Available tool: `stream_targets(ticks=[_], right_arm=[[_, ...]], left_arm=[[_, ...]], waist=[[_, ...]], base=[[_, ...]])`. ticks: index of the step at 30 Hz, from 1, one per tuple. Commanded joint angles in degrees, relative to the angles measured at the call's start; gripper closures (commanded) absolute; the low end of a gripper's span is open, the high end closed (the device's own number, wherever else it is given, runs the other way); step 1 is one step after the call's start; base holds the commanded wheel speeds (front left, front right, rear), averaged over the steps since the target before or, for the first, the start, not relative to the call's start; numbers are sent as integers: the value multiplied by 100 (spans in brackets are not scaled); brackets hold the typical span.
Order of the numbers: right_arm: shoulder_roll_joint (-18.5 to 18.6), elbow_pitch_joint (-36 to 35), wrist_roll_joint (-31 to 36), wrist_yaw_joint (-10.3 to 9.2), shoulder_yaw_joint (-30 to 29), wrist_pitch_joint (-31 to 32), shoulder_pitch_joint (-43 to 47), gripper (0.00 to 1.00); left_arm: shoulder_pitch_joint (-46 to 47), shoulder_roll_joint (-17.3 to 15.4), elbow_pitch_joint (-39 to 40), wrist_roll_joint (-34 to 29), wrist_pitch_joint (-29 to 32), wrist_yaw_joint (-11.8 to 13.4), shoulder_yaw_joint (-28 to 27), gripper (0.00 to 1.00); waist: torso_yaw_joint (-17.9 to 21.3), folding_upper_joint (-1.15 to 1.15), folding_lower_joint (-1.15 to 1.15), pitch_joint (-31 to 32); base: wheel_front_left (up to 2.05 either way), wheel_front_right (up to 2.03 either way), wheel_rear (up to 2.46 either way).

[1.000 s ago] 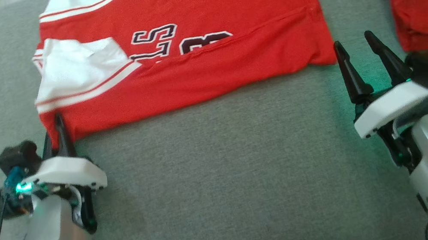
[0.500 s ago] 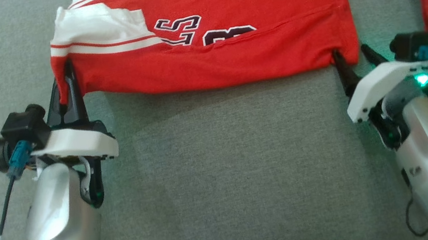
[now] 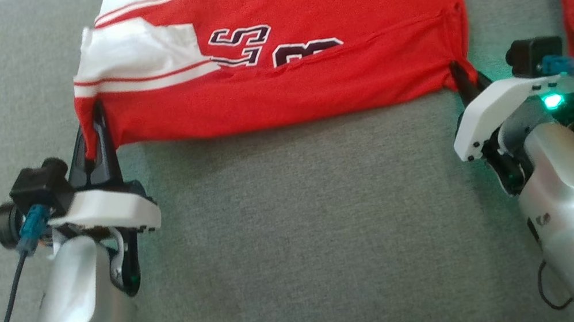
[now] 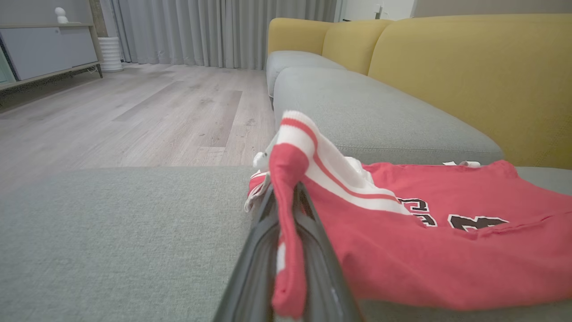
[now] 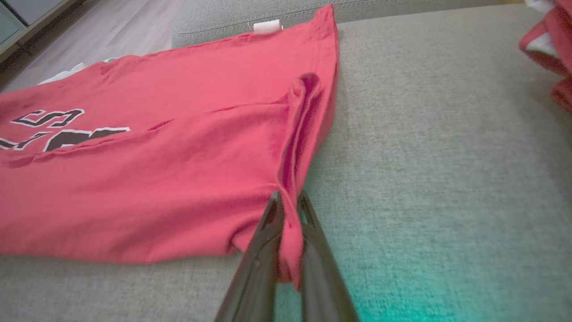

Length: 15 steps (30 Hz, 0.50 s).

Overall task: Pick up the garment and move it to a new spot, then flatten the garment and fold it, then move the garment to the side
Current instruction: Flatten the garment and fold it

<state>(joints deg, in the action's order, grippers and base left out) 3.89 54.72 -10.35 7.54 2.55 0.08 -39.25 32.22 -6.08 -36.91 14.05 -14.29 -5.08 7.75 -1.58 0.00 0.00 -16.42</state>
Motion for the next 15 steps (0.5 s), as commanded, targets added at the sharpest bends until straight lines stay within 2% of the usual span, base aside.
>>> stream_targets(ticks=[1,7,15], right_arm=[[-99,-43,64,-5,138,-99,65,100],[65,-144,8,-5,305,-197,264,100],[433,-591,-286,-5,734,137,722,100]], left_arm=[[3,-219,120,-34,-71,8,-155,100],[-242,-301,-67,11,-71,1,-170,100],[-697,-366,-199,68,-11,-24,-106,100]], waist=[[67,0,0,95],[215,0,0,425],[372,0,0,895]], base=[[0,0,0],[0,0,0],[0,0,0]])
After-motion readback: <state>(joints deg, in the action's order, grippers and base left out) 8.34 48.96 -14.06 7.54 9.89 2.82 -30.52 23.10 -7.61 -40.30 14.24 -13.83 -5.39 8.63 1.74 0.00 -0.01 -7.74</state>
